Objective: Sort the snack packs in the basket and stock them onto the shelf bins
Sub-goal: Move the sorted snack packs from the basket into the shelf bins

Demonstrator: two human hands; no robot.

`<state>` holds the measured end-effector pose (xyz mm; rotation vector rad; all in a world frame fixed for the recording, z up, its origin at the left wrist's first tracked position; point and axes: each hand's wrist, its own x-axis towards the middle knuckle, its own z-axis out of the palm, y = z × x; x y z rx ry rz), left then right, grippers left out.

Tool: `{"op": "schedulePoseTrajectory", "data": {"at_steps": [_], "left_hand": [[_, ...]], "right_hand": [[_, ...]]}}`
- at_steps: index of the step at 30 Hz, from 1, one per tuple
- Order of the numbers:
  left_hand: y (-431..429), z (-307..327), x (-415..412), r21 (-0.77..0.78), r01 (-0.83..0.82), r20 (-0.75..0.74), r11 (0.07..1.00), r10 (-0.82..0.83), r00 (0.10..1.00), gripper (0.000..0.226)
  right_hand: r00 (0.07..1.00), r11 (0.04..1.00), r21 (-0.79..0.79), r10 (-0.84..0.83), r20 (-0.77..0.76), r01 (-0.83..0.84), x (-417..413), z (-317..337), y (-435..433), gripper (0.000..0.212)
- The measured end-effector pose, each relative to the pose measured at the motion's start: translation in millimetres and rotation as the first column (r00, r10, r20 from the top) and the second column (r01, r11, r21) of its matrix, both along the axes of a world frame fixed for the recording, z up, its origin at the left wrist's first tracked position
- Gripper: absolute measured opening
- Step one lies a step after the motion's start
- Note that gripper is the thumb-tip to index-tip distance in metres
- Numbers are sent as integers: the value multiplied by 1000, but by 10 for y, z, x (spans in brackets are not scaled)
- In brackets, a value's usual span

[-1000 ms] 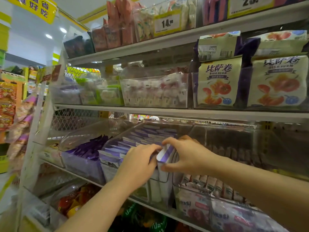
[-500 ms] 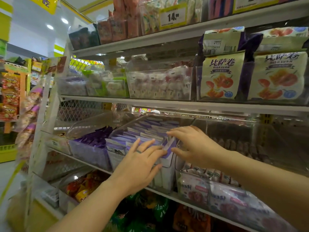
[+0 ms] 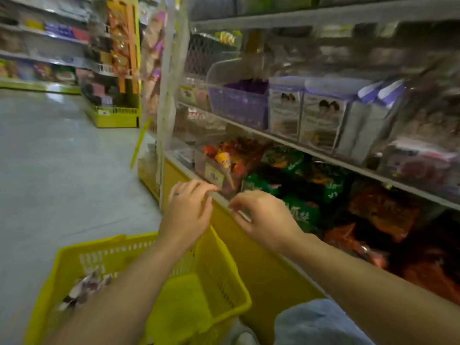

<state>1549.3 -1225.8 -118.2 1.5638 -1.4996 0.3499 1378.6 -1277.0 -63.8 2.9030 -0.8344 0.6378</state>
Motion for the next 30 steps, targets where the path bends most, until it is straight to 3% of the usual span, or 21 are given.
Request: {"op": "schedulePoseTrajectory", "data": {"at_steps": [8,13,15,18,20,23,27,30], "left_hand": [[811,-1321,1073,376,-223,-241,899,327,914,21],[1117,-1925,1483,577,-249,-255,778,461,850,21],[1148,-2086,1590,646,-196,-223,737,429,875,23],[1111,-2271,1671,771,-155,-106,618,365,925,29],[1068,-2400,1687,854,-83,-88,514,299,950,37],[1064,-2579,1689,950,-27,-42,310,214,976,59],[1039,-2685,1741,990,-67,47,123,159,986,91],[952,-2648,1803,992,-118,113,38,123,986,89]], "right_hand": [[957,916,399,151,-247,-42,1117,-1660,115,26],[905,804,594,257,-339,-6,1645,-2339,243,35],[885,731,682,302,-354,23,1816,-2551,289,43],[837,585,808,404,-369,73,1992,-2856,360,73],[816,507,858,461,-350,82,2058,-3027,423,88],[862,414,905,419,-285,99,2127,-3224,523,100],[890,406,910,382,-248,80,2206,-3380,598,97],[923,356,934,344,-171,40,2206,-3402,607,86]]}}
